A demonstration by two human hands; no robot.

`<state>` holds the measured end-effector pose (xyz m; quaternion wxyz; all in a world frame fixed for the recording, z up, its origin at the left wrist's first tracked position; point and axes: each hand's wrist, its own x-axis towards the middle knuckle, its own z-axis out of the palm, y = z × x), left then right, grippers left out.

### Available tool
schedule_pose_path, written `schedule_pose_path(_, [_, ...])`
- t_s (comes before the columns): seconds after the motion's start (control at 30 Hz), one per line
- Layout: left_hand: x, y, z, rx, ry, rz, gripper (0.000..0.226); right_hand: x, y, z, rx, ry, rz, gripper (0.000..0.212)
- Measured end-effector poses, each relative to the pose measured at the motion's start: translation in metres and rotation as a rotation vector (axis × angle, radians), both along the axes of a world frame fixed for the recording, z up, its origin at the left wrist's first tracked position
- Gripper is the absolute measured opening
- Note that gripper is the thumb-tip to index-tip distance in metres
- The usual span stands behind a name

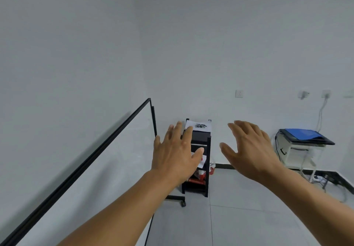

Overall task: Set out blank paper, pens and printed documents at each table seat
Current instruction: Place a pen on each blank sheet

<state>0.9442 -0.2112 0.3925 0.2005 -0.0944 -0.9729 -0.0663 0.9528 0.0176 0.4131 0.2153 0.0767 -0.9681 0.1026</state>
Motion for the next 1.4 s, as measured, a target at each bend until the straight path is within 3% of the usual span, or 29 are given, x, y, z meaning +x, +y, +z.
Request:
schedule_pose_path(0.8, [-0.448,0.105,-0.033,-0.018,-0.087,-0.081,0.08,-0.431,0.096,-0.042,0.002,-0.057,-0.092,0.075])
schedule_pose_path(1.1, [-0.633,0.174,-0.018,0.003,-0.039,-0.234,0.082,-0.586,0.145,-0.024,0.059,-0.04,-0.201,0.076])
schedule_pose_path(1.4, [-0.757,0.243,-0.006,-0.015,-0.011,-0.254,0.081,-0.698,0.214,-0.012,0.04,-0.025,-0.223,0.074])
